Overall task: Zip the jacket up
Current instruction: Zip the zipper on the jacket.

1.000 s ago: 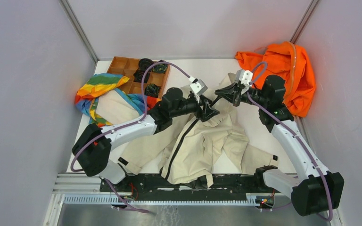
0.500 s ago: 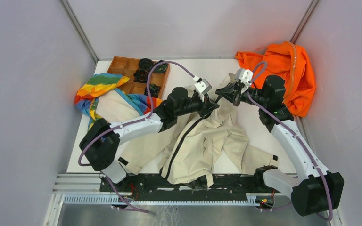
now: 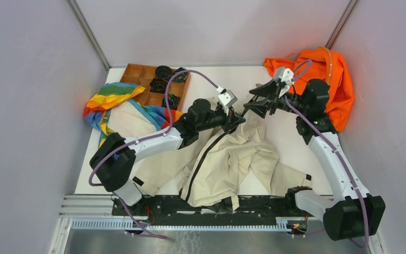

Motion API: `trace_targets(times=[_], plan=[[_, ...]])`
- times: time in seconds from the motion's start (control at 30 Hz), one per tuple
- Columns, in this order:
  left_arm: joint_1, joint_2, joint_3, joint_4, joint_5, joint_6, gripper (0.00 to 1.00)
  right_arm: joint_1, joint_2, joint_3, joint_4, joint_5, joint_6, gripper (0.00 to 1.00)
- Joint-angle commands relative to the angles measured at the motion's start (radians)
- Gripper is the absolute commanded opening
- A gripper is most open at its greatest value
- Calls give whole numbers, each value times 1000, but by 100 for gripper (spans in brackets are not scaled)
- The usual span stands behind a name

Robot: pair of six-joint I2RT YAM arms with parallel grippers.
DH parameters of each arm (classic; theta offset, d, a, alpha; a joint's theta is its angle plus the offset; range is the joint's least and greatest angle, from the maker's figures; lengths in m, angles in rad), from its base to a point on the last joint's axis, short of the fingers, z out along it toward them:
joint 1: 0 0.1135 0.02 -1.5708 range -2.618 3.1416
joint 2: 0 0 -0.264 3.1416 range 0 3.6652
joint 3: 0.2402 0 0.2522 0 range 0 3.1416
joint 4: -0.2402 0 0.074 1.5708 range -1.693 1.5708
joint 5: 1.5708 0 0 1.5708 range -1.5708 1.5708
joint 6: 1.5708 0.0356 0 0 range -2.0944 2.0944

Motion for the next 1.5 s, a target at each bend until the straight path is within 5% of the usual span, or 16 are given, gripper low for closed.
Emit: trace_targets(times=[0.0,0.2,0.47,1.07,1.3,1.47], plan=[[1,-66,-31,70,20,66,2,-76,-9,69,94,-72,219,67],[-1,-85,-53,70,28,106,2,-180,-17,71,-14,-39,286,76],[1,-92,-45,70,53,109,2,-216,-5,-5,-55,-14,373,76],[-2,-75,-28,75,89,81,2,-136,91,12,-105,-36,461,65],[-3,-69,-23,66,93,78,2,-98,114,29,-82,-48,488,39],[-3,-65,-13,42,89,83,2,-79,123,40,-78,-52,511,37]])
